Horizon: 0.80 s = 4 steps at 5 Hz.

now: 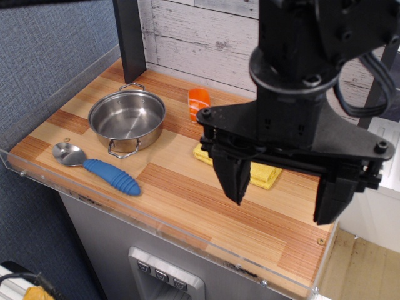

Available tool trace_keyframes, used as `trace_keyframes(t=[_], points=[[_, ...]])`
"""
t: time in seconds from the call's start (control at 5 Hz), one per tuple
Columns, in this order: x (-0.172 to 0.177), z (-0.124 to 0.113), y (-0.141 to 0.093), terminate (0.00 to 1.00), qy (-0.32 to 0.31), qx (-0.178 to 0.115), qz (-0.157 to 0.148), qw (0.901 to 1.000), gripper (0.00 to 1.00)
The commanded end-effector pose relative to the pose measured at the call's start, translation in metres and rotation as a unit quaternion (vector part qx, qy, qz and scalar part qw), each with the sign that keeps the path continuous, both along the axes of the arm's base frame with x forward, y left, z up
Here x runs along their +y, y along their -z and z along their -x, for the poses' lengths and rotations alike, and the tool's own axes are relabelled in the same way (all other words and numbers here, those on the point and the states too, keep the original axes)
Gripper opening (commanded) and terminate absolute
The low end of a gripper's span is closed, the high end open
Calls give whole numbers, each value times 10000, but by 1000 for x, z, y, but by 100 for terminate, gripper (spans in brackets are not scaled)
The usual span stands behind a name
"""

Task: Move the sushi to the right of the blue spoon.

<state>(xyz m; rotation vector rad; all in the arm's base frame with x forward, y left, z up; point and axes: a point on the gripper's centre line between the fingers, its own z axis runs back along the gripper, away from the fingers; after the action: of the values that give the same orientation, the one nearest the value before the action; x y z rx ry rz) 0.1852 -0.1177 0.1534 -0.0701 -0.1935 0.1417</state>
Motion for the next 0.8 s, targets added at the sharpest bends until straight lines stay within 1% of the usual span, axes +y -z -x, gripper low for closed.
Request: trace_keyframes(t=[0.0, 0.2, 0.4, 0.6], points=[[0, 0, 0, 0, 0, 0, 0, 10000, 100], [28, 1, 10, 0, -1133, 160, 110, 9934, 100], [61, 7, 21, 0, -2109, 208, 77, 9773, 100], [90, 6, 29, 0, -2800, 265, 244, 9593, 100]])
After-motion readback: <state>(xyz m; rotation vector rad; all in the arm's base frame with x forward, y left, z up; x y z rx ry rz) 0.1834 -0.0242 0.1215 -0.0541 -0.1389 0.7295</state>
